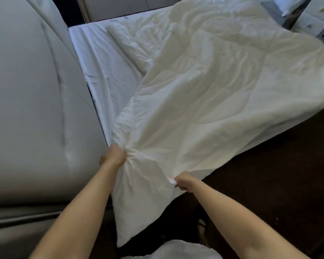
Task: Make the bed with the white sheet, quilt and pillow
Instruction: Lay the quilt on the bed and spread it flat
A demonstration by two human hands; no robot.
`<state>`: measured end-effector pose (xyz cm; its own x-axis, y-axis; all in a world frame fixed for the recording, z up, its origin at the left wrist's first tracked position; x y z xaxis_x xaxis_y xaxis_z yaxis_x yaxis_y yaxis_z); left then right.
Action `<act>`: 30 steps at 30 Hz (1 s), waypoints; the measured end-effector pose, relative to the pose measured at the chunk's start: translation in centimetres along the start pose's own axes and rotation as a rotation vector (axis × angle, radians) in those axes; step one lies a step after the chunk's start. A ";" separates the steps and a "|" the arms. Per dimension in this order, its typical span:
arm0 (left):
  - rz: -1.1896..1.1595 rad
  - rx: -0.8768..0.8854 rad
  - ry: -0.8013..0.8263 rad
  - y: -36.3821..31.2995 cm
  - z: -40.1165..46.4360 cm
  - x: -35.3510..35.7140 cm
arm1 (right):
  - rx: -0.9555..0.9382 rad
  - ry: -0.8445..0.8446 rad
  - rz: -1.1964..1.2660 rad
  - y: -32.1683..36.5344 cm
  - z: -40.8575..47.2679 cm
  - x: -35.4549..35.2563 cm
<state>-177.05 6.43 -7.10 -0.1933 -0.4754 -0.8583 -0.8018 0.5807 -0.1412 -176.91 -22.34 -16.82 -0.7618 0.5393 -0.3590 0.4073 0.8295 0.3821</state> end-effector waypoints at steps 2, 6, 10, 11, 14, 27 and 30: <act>0.106 -0.076 0.077 2.8 1.0 3.6 | 0.075 0.090 -0.105 -1.7 0.7 0.7; 0.179 -0.052 0.036 1.8 1.5 5.6 | 0.117 0.131 -0.128 -2.7 1.0 0.8; 0.252 0.065 0.122 -1.7 1.0 6.3 | -0.004 0.017 -0.080 -1.1 1.9 -1.5; 0.232 0.093 0.139 -2.8 1.0 6.4 | -0.028 -0.007 -0.055 -0.8 1.9 -2.6; 0.184 0.191 0.206 -6.4 1.0 6.8 | -0.111 -0.030 -0.025 -0.1 1.6 -6.2; -0.178 0.595 0.438 -42.9 -13.1 14.8 | -0.159 -0.331 0.435 -17.2 -1.4 -37.4; -0.190 0.671 0.472 -53.1 -18.6 17.4 | -0.133 -0.416 0.537 -23.8 -3.0 -46.1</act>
<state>-148.38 -44.97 -5.30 -0.4244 -0.7449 -0.5148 -0.3673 0.6613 -0.6540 -153.01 -67.44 -6.78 -0.2040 0.9032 -0.3776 0.5888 0.4213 0.6898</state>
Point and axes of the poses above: each hand's wrist, its own z-axis towards the middle knuckle, its own x-axis out of the palm, y = z × x, the point moved 9 cm from there along z, towards the middle knuckle, and after that the axes turned 3 degrees about -x, right-handed, at the moved point
